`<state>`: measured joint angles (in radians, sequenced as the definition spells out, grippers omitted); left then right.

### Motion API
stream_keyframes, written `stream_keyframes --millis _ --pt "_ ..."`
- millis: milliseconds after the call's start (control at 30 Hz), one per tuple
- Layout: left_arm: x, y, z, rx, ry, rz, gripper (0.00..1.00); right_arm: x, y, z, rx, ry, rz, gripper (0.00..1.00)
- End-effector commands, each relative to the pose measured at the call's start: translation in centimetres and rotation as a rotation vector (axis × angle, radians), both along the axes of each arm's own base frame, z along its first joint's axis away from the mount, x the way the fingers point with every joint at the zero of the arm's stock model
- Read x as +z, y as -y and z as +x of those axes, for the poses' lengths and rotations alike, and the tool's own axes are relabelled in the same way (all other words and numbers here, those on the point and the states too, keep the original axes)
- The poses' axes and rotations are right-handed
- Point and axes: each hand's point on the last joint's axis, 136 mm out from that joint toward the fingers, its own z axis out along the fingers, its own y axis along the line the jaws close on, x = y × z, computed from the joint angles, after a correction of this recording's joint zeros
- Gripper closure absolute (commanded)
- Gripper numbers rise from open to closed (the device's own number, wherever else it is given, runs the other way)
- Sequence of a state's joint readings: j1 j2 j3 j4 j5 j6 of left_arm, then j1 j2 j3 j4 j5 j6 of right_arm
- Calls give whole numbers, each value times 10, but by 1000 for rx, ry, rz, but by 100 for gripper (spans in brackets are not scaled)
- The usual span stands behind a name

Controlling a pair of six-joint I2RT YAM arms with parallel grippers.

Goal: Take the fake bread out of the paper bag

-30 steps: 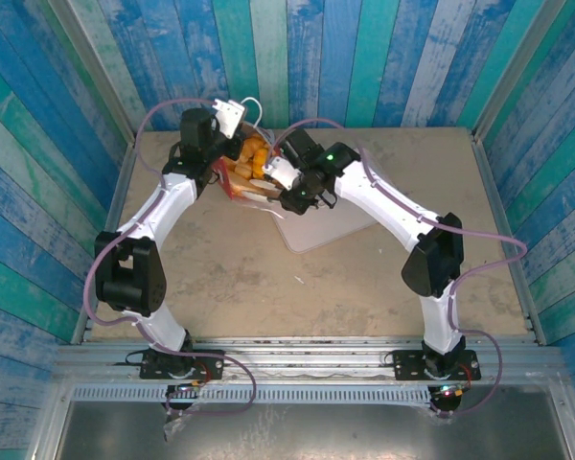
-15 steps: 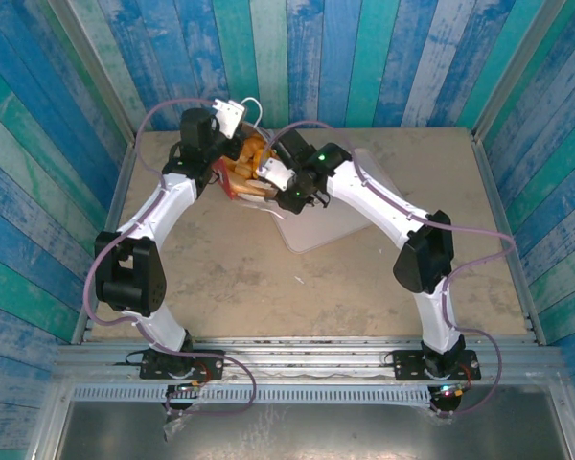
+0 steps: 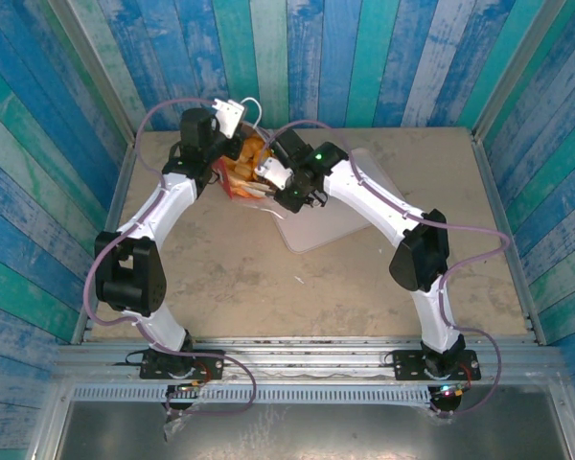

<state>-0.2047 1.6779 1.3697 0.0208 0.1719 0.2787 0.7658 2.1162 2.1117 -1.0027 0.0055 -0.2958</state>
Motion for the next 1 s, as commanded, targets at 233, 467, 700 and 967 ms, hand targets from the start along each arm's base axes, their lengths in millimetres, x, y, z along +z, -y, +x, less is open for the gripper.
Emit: stream_keyframes --millis 233,467,700,967 --pt "54 -12 5 88 124 -97 100 69 14 -7 -123 91 128 77" --pt "55 -15 6 116 125 -140 100 75 31 -21 -189 60 154 78" --pt "56 -17 10 139 117 -153 100 96 50 -42 -234 12 257 79" --pt "53 -18 16 155 100 -168 100 126 84 -65 -282 -36 446 78"
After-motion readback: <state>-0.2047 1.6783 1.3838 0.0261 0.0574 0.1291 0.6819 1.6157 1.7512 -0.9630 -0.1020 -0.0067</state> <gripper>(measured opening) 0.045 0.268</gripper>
